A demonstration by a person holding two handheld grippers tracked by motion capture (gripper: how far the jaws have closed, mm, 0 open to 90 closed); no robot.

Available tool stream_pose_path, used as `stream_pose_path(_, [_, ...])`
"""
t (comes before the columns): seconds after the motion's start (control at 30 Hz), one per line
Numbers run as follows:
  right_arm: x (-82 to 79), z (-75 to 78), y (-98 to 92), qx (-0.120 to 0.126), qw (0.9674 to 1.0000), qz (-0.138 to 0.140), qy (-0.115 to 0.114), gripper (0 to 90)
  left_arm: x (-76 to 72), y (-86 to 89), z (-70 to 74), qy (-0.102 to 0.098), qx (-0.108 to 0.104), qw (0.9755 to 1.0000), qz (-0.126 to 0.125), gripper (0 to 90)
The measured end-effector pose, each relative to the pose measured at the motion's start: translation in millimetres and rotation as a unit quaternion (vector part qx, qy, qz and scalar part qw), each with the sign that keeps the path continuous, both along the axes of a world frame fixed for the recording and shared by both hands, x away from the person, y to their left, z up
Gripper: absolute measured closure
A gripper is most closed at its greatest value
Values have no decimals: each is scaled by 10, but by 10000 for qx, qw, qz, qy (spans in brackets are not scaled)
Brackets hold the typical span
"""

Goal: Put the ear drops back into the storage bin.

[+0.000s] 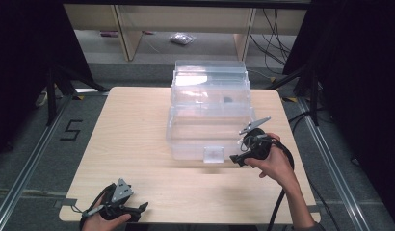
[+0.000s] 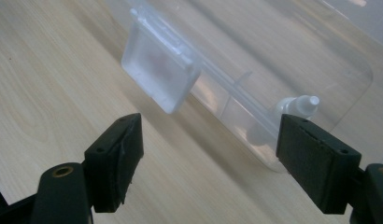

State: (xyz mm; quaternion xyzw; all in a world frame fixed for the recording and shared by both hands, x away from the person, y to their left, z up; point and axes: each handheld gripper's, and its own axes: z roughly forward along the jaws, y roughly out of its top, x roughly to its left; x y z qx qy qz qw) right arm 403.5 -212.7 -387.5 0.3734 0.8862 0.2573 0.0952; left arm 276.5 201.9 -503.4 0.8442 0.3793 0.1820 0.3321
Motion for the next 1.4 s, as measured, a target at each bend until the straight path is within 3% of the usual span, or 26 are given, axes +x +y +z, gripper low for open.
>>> stream_pose_path(0.03, [-30, 0, 6, 2, 9999, -72, 72, 240, 1, 1, 1, 14, -4, 10000, -11, 150])
stream_pose_path(0.07, [-21, -18, -2, -3, 10000, 31, -81, 240, 0, 1, 3, 19, -2, 10000, -18, 151])
stream_pose_path(0.13, [-59, -49, -5, 40, 9998, 113, -149, 239, 0, 0, 2, 20, -3, 10000, -18, 151])
stream_pose_path(0.2, [-87, -77, -1, 42, 9999, 45, -109, 237, -1, 0, 3, 17, -7, 10000, -19, 150])
stream_pose_path(0.3, [-122, -145, -26, 124, 9997, 183, -134, 237, -1, 0, 2, -7, -2, 10000, -4, 150])
stream_pose_path(0.43, [-154, -174, -35, 102, 9997, 103, -197, 237, -1, 0, 3, -3, 9, 10000, -10, 150])
stream_pose_path(0.47, [-166, -193, -59, 100, 9992, 186, -324, 237, 1, -1, 1, 0, 13, 10000, -1, 150])
stream_pose_path(0.63, [-213, -221, -62, 235, 9991, 119, -331, 236, -2, 1, 4, -10, 10, 10000, -12, 151])
stream_pose_path(0.67, [-222, -265, -75, 274, 9978, 234, -552, 235, -1, 0, 3, -7, 12, 10000, -15, 151])
stream_pose_path(0.73, [-244, -266, -88, 249, 9982, 186, -512, 232, -3, -2, 2, -3, 11, 10000, -20, 151])
stream_pose_path(0.77, [-238, -282, -93, 297, 9973, 234, -625, 229, -3, -2, 2, -3, 11, 10000, -20, 150])
stream_pose_path(0.9, [-304, -257, -106, 355, 9987, -98, -364, 227, -2, 1, 4, -9, 10, 10000, -16, 150])
stream_pose_path(0.93, [-288, -294, -107, 402, 9973, 28, -615, 226, -2, 0, 4, -10, 5, 10000, -14, 151])
stream_pose_path(0.97, [-283, -288, -123, 387, 9969, 147, -664, 226, -2, 0, 5, -9, 8, 10000, -16, 151])
stream_pose_path(1.03, [-301, -281, -120, 427, 9974, 100, -575, 226, -4, -2, 4, -7, -12, 10000, -20, 151])
stream_pose_path(1.07, [-308, -302, -119, 454, 9965, 120, -689, 225, -9, -11, 1, -5, -97, 10000, -14, 151])
stream_pose_path(1.1, [-324, -299, -122, 468, 9972, 142, -569, 225, -8, -1, 7, 4, -32, 10000, -39, 151])
stream_pose_path(1.2, [-358, -342, -121, 497, 9966, 120, -644, 219, -8, -3, 7, -2, -53, 10000, -26, 151])
stream_pose_path(1.23, [-372, -339, -129, 467, 9974, 133, -541, 220, -7, 0, 9, 2, -31, 10000, -38, 151])
stream_pose_path(1.33, [-411, -389, -151, 500, 9972, 91, -551, 220, -7, -2, 7, 3, -35, 10000, -40, 151])
stream_pose_path(1.37, [-413, -421, -157, 555, 9962, 102, -664, 220, -7, -1, 8, 2, -33, 10000, -40, 151])
stream_pose_path(1.4, [-425, -425, -172, 534, 9968, 123, -588, 221, -7, -1, 8, 3, -35, 10000, -37, 151])
